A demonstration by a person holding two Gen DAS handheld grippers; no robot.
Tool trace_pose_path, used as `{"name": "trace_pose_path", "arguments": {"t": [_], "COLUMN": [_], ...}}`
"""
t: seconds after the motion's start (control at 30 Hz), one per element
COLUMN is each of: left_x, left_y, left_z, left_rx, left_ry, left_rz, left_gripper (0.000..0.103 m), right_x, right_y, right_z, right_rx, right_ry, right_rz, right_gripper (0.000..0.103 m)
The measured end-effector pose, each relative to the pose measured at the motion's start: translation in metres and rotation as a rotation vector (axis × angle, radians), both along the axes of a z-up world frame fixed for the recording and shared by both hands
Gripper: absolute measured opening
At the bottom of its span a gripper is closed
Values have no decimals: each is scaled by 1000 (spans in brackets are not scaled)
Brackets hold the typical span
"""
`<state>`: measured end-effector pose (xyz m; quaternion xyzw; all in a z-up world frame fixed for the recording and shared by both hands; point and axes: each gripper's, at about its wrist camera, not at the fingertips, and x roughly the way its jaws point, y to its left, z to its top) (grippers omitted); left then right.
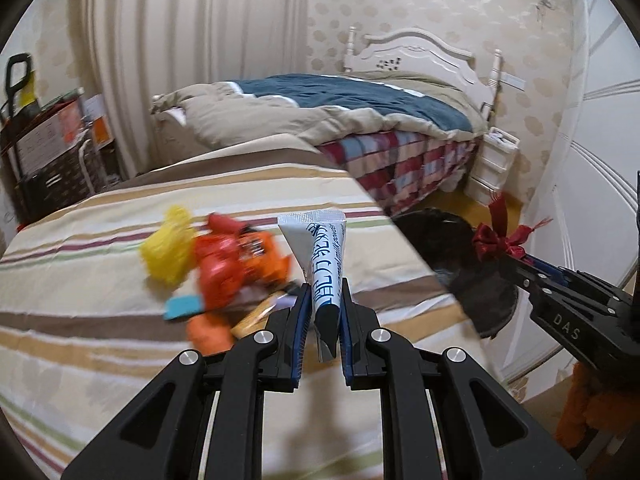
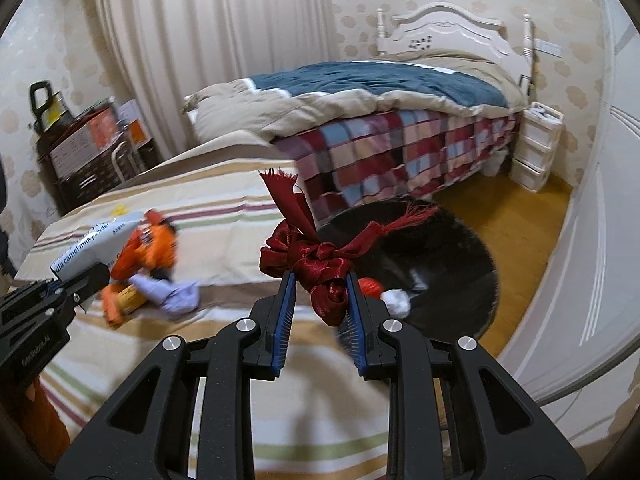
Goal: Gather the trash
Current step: 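Carry the ribbon and tube over the bin and open both tools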
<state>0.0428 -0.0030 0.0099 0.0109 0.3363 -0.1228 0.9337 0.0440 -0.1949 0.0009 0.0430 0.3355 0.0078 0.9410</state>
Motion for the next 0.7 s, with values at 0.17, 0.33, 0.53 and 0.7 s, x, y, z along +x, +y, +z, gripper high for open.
{"name": "trace_pose_path", "arguments": {"t": [0.17,0.33,0.53,0.7], "left_x": [23,44,67,82], "left_y": [-34,-64,-97,-118], "left_z": [-9,-19,-31,-40], "left_rx": [11,25,49,72], "left_ry": [11,31,56,71], "left_rz": [-42,-71,-99,-120], "left_gripper": [15,15,15,15], "right_x": [16,29,49,64], "right_y": [-27,-43,-59,-73], "right_z": [-3,-9,-19,-29], "right_rx": [2,-6,-10,-7], "right_ry": [5,14,31,49], "right_rz": [-55,-91,-117,-135], "right_gripper": [24,24,25,25]}}
